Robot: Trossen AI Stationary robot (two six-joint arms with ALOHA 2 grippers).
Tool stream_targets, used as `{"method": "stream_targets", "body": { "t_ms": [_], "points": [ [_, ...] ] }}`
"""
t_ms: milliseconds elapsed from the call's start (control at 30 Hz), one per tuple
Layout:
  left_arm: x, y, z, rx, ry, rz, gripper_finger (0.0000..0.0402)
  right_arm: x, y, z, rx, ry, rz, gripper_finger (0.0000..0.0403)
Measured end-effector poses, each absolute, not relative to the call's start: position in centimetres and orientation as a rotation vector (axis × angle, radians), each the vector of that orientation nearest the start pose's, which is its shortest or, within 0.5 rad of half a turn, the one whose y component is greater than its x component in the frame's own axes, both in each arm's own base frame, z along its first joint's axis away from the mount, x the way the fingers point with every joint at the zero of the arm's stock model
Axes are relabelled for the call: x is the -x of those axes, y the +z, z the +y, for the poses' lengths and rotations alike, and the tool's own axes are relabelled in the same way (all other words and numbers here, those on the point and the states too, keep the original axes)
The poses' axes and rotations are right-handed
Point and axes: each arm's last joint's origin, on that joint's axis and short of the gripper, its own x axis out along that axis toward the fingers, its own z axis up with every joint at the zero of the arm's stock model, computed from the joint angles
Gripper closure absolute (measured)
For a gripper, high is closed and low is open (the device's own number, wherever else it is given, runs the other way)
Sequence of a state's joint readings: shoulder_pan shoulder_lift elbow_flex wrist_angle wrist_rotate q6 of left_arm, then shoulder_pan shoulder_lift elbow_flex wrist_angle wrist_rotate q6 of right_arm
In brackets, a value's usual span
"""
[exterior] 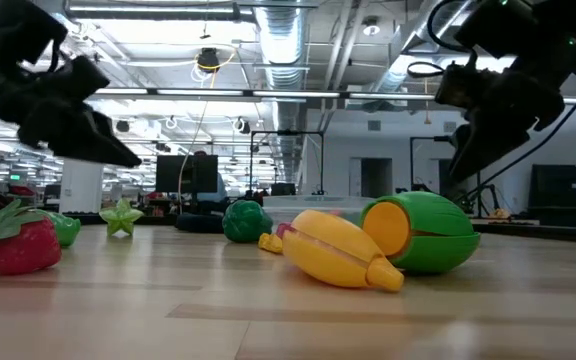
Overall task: Pick and placing Produce into tupperware
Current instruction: Put the starfruit into the transparent container
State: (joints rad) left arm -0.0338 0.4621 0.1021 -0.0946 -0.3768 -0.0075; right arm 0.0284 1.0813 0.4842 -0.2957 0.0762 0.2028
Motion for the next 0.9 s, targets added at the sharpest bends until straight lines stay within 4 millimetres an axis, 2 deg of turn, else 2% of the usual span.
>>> {"method": "stream_targets", "body": {
  "t_ms": [167, 300, 433, 733, 900],
  "points": [
    [-12.0, 16.8, 0.7, -0.019, 0.369, 0.494, 0.0136, -19.3, 17.3, 0.3, -0.131, -0.132, 0.876, 0.0181],
    [-11.8, 17.4, 0.6, 0.032, 0.356, 0.519, 0.0136, -19.4, 17.4, 0.3, -0.119, -0.125, 0.873, 0.0181],
    [-11.8, 17.3, 0.6, 0.129, 0.375, 0.515, 0.0136, -19.4, 17.4, 0.3, -0.118, -0.124, 0.873, 0.0181],
    [-11.3, 16.5, 0.9, 0.524, 0.618, 0.47, 0.0136, -19.4, 17.4, 0.3, -0.1, -0.114, 0.874, 0.0181],
    [-11.1, 15.7, 0.9, 0.663, 0.724, 0.501, 0.0136, -19.4, 17.3, 0.3, -0.093, -0.111, 0.875, 0.0181]
  ]
}}
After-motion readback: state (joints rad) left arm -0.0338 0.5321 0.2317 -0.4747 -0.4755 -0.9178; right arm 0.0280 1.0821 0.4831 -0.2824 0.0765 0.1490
